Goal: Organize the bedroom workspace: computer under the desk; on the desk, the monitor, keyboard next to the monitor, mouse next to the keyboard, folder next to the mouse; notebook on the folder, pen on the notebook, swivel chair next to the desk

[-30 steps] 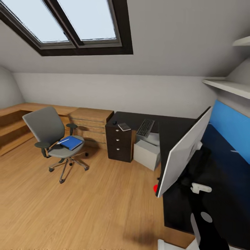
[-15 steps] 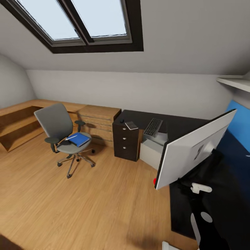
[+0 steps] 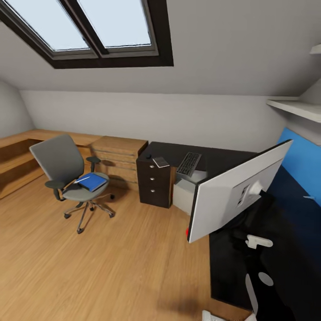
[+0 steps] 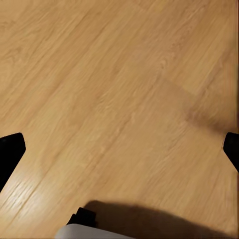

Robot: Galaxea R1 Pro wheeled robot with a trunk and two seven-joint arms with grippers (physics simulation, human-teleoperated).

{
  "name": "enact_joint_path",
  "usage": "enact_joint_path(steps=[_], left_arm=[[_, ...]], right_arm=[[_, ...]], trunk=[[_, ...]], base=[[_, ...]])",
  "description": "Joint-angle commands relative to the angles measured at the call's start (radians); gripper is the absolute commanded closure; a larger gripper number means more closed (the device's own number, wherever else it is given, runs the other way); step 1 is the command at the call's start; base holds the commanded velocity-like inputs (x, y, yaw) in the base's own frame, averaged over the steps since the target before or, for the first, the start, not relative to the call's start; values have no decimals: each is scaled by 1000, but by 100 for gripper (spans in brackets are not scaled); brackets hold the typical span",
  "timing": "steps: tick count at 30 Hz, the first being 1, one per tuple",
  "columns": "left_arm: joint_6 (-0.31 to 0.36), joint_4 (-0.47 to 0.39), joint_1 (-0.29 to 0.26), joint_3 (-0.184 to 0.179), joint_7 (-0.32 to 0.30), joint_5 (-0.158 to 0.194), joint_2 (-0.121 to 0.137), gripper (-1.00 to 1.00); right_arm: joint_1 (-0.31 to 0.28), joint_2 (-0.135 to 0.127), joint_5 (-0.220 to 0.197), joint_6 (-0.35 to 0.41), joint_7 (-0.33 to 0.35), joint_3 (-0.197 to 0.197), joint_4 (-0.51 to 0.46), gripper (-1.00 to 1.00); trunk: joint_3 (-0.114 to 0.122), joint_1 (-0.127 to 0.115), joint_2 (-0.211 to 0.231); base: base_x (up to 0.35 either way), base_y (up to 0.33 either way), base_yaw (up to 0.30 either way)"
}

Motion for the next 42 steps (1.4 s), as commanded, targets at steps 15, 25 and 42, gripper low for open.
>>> enact_joint_path(steps=[15,25,42], left_arm=[[-2,0,0,0,1,9,-1,-100],[0,0,0,0,1,10,-1,-100],[-2,0,0,2,0,9,0,-100]], right_arm=[[-1,-2,10,-64,-13,-10,1,-100],[-2,-5,11,-72,-39,-10,22,-100],[-1,-5,9,-70,-44,-11,32,-100]], trunk=[[1,0,-1],[2,0,-1],[2,0,-1]], base=[[1,-1,-112],[0,0,-7],[0,0,0]])
